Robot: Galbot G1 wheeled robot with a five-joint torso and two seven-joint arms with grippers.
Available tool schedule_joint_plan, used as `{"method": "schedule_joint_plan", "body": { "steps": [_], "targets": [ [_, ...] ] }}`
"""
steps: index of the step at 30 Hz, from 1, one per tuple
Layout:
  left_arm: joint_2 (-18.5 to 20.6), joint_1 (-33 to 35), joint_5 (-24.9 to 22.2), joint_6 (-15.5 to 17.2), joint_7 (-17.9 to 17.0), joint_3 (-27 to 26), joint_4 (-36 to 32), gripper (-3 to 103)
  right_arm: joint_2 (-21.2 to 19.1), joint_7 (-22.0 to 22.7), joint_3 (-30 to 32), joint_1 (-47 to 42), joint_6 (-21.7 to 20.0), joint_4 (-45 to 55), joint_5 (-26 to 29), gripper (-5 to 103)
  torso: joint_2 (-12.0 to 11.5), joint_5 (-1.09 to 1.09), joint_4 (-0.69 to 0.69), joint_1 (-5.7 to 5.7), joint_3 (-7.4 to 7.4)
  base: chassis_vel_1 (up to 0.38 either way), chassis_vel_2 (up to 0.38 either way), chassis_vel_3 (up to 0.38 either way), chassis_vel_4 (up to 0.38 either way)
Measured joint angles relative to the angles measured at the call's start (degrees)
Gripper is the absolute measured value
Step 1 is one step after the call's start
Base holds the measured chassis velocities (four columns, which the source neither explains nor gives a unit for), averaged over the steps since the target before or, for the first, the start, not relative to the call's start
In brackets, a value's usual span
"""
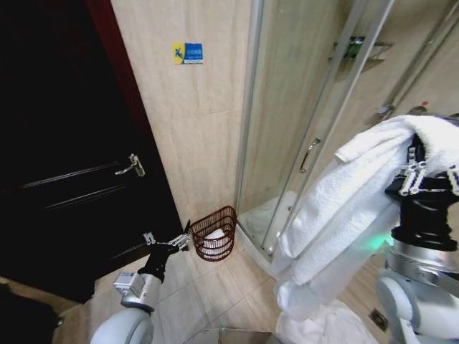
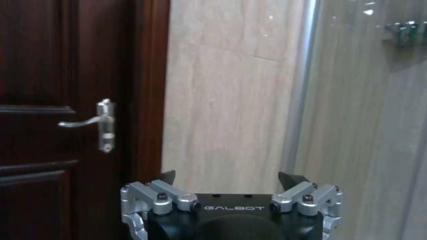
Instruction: Discard the used towel into the hamper.
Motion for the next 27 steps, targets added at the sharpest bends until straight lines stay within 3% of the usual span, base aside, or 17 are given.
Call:
{"method": "schedule_joint_plan", "body": {
  "steps": [27],
  "targets": [
    [0.0, 0.0, 0.0, 0.0, 0.0, 0.0, 0.0, 100, -1.3, -0.6, 0.3, 1.8, 0.1, -1.6, 1.7, 9, 0.0, 0.01, -0.01, 0.00, 0.00, 0.111, 0.106, 0.115, 0.110]
  ]
}}
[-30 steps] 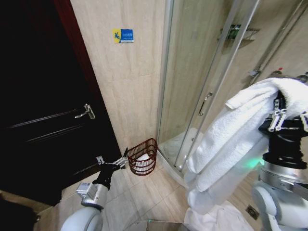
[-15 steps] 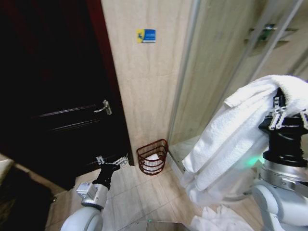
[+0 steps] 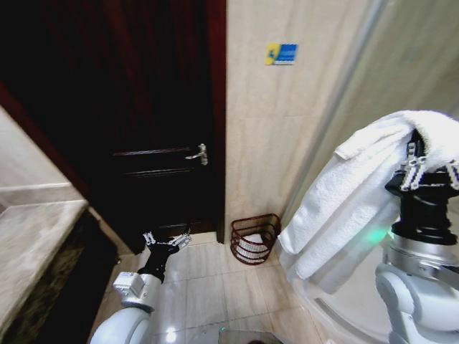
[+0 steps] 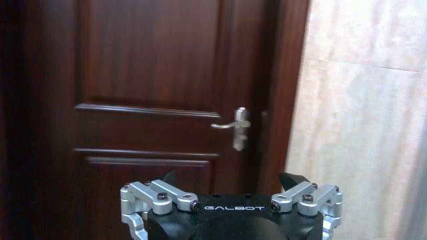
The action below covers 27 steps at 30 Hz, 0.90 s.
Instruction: Discard the used towel into the hamper.
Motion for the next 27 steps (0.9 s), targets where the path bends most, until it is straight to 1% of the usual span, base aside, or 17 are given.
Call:
{"method": "schedule_joint_plan", "body": {
  "steps": [10, 11, 13, 17, 27],
  "targets": [
    [0.0, 0.0, 0.0, 0.0, 0.0, 0.0, 0.0, 100, -0.4, -0.3, -0.1, 0.4, 0.1, -0.3, 0.3, 9, 0.0, -0.01, 0.01, 0.00, 0.00, 0.096, 0.108, 0.101, 0.103],
    [0.0, 0.0, 0.0, 0.0, 0.0, 0.0, 0.0, 100, -0.4, -0.4, -0.2, 0.5, 0.1, -0.4, 0.4, 9, 0.0, 0.00, 0.03, 0.00, 0.00, 0.070, 0.069, 0.074, 0.075],
    [0.0, 0.0, 0.0, 0.0, 0.0, 0.0, 0.0, 100, -0.4, -0.5, -0.2, 0.5, 0.1, -0.4, 0.4, 9, 0.0, -0.01, 0.03, 0.00, 0.00, 0.048, 0.069, 0.042, 0.060],
    [0.0, 0.0, 0.0, 0.0, 0.0, 0.0, 0.0, 100, -0.8, -1.0, -0.3, 0.9, 0.8, -0.9, 0.7, 9, 0.0, -0.01, -0.02, 0.00, 0.00, 0.006, 0.007, 0.010, 0.015],
    [0.0, 0.0, 0.0, 0.0, 0.0, 0.0, 0.0, 100, -3.0, -1.1, -2.0, 3.5, 0.8, -3.2, 1.4, 9, 0.0, -0.01, 0.00, 0.00, 0.00, 0.000, 0.000, 0.000, 0.000]
  ]
}}
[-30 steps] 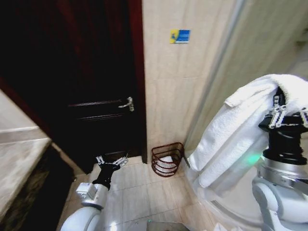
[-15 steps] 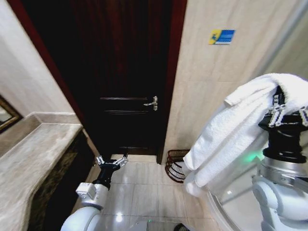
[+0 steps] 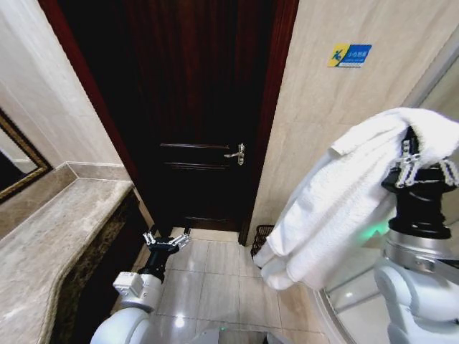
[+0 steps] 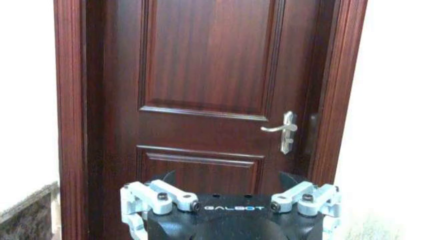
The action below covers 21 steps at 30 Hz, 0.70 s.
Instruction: Discard the used towel into the hamper.
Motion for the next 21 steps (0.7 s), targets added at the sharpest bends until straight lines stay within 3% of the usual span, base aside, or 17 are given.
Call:
{"method": "schedule_joint_plan", "body": {
  "steps": [21],
  "targets": [
    [0.0, 0.0, 0.0, 0.0, 0.0, 0.0, 0.0, 100, -4.8, -0.5, -4.4, 16.6, -0.2, -15.0, 2.8, 9, 0.0, 0.01, 0.01, 0.00, 0.01, 0.000, 0.000, 0.000, 0.000]
  ]
}}
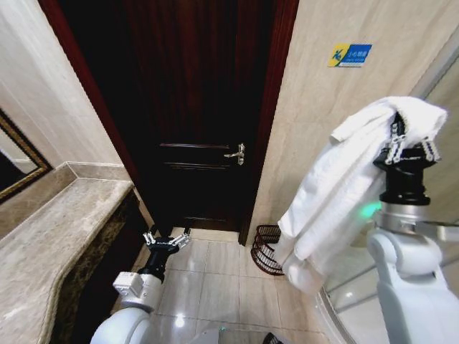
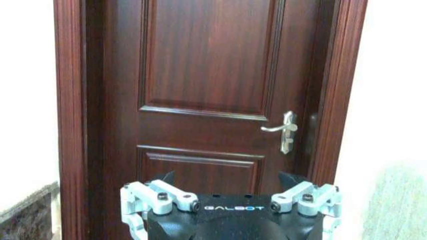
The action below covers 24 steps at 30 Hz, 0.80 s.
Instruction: Discard the used towel into the hamper.
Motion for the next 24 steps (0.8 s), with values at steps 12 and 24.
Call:
{"method": "schedule_joint_plan", "body": {
  "steps": [12, 24],
  "targets": [
    [0.0, 0.0, 0.0, 0.0, 0.0, 0.0, 0.0, 100, -1.0, -1.2, -4.0, 11.2, 1.8, -10.0, 0.1, 9, 0.0, -0.02, 0.00, 0.00, -0.01, 0.000, 0.000, 0.000, 0.000],
    [0.0, 0.0, 0.0, 0.0, 0.0, 0.0, 0.0, 100, 0.9, -3.6, -8.2, 20.8, 6.6, -20.8, -0.9, 9, 0.0, -0.03, 0.00, 0.00, -0.01, 0.000, 0.000, 0.000, 0.000]
  ]
}}
